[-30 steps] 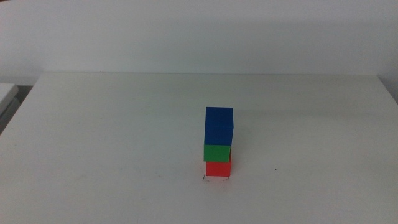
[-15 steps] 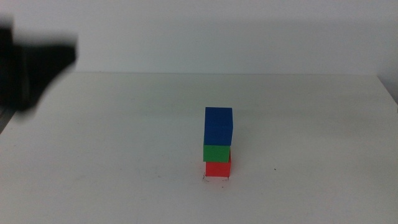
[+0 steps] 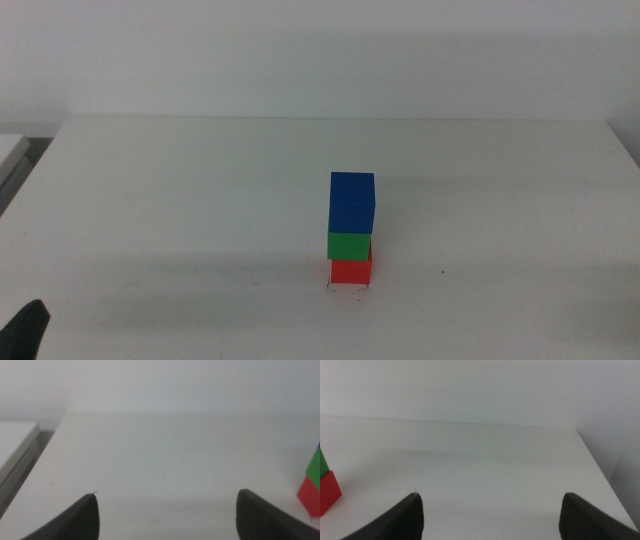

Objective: Stack red cubes first, then green, then blue cubes in a specific spot.

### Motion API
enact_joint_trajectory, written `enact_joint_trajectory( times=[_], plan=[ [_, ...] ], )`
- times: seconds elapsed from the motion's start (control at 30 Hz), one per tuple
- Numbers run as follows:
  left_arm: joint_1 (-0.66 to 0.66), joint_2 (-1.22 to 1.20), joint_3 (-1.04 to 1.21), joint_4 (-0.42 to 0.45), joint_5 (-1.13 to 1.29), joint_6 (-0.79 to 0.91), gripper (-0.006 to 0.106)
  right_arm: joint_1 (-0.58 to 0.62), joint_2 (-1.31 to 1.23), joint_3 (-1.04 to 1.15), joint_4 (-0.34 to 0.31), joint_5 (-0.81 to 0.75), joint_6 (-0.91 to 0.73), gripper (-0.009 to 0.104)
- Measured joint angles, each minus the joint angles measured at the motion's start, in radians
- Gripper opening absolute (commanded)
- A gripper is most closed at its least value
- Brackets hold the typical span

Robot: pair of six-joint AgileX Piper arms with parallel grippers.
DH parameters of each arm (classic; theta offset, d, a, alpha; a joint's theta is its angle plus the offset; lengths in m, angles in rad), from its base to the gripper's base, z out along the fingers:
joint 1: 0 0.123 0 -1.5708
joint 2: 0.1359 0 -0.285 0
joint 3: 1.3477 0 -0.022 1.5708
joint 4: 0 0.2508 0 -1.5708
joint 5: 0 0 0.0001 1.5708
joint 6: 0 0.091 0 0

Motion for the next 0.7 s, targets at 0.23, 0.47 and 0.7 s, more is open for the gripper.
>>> enact_joint_trajectory(
  times=[0.23, 0.47, 0.7],
  plan=[
    [0.080, -0.034, 0.149, -0.056, -0.246, 0.000, 0.094, 0.000, -0.089, 0.044, -0.008, 0.000, 0.000, 0.093],
    [0.090, -0.034, 0.158, -0.058, -0.254, 0.000, 0.094, 0.000, -0.089, 0.044, -0.010, -0.003, 0.000, 0.093],
    [0.090, -0.034, 0.158, -0.029, -0.254, 0.000, 0.094, 0.000, -0.089, 0.044, -0.010, -0.003, 0.000, 0.093]
  ],
)
